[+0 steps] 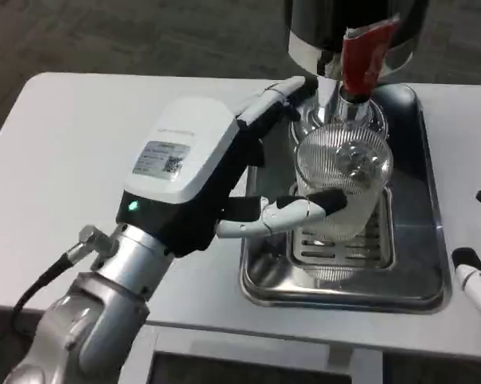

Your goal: Grasp the cup under the faucet to collect the drink, then remove the cup.

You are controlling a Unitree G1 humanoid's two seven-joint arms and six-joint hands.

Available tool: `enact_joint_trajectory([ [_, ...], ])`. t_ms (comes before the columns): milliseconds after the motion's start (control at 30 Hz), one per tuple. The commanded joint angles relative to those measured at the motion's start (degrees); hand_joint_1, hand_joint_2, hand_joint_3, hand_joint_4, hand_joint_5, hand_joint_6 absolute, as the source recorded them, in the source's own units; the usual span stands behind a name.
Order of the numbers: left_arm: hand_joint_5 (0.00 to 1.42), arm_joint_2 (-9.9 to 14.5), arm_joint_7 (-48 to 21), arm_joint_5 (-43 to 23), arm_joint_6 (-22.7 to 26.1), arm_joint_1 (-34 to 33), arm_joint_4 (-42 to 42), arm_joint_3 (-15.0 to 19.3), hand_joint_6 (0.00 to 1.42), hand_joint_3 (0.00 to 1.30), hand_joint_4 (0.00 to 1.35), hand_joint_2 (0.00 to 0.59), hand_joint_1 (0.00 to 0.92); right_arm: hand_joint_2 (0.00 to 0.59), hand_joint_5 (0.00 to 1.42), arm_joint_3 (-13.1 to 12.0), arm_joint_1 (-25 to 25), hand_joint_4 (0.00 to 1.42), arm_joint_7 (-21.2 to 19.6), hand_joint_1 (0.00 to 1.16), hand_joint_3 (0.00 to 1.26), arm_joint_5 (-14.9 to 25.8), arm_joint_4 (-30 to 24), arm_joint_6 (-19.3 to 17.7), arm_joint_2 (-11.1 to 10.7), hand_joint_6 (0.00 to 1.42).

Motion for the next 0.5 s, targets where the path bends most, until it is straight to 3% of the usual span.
enact_joint_trajectory([
  [33, 0.71, 2.2, -0.1, -2.5, -1.0, 5.5, -9.3, 6.1, 1.12, 0.25, 0.38, 0.133, 0.173, 0.452, 0.00, 0.1, 0.6, 0.00, -1.0, 0.37, 0.13, 0.5, -0.7, 0.7, -0.8, 0.10],
  [167, 0.71, 3.5, -2.5, -9.4, -1.0, 6.3, -15.2, 12.6, 1.10, 0.33, 0.43, 0.134, 0.147, 0.452, 0.00, 0.3, 0.4, 0.00, -1.3, 0.37, 0.13, 0.7, -0.5, 1.3, -1.5, 0.10],
  [300, 0.64, 4.3, -5.6, -19.2, 0.0, 1.7, -17.5, 17.4, 0.88, 0.38, 0.48, 0.137, 0.096, 0.455, 0.00, 0.9, 0.0, 0.00, -1.4, 0.37, 0.13, 0.5, -0.2, 1.6, -1.7, 0.10],
  [500, 0.56, 6.3, -15.1, -37.3, 2.7, -7.4, -16.5, 19.1, 0.54, 0.42, 0.47, 0.139, 0.040, 0.459, 0.00, 2.0, -0.1, 0.00, -1.6, 0.37, 0.13, 0.0, -0.4, 2.1, -1.6, 0.10],
])
